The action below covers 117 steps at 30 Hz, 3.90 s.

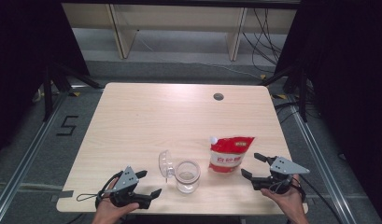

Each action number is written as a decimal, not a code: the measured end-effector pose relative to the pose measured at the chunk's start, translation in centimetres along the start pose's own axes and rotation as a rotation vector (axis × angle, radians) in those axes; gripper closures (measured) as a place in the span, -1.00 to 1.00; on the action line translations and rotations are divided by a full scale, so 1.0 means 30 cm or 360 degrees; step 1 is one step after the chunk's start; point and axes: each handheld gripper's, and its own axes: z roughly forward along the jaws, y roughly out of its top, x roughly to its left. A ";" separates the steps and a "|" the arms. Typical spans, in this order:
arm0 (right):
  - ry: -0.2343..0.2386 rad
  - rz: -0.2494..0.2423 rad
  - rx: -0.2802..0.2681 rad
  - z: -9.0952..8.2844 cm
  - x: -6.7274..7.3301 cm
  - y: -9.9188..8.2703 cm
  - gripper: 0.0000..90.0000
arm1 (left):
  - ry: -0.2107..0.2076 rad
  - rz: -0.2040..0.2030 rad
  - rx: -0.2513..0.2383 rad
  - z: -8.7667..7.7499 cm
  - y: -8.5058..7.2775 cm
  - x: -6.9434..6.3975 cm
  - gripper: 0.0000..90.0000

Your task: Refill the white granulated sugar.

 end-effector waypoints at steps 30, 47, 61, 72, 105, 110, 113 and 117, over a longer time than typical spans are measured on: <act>0.0237 -0.0073 -0.0106 0.135 -0.019 0.052 -0.27 | 0.0005 -0.0034 0.0014 0.013 -0.005 -0.009 -0.66; -0.0148 0.0154 -0.0053 0.084 0.142 0.055 0.07 | 0.0002 -0.0010 0.0019 0.010 -0.004 -0.009 -0.66; -0.0323 0.0307 -0.0091 0.074 0.226 0.054 0.12 | -0.0010 0.0027 0.0017 0.012 -0.002 -0.005 -0.66; -0.0180 0.0157 -0.0156 0.072 0.174 0.049 -0.11 | 0.0001 0.0004 0.0029 0.011 -0.002 -0.006 -0.66; 0.0066 0.0019 -0.0225 0.199 0.100 0.020 -0.34 | -0.0004 -0.0020 0.0019 0.015 -0.004 -0.009 -0.66; 0.0070 -0.0023 -0.0258 0.216 0.099 0.017 -0.28 | -0.0006 0.0034 0.0035 0.014 -0.002 -0.004 -0.66; 0.0105 -0.0004 -0.0209 0.214 0.099 0.017 -0.24 | -0.0003 0.0019 0.0025 0.014 -0.002 -0.007 -0.66; 0.0082 0.0012 -0.0242 0.218 0.099 0.013 -0.21 | -0.0003 0.0041 0.0039 0.013 -0.002 -0.004 -0.66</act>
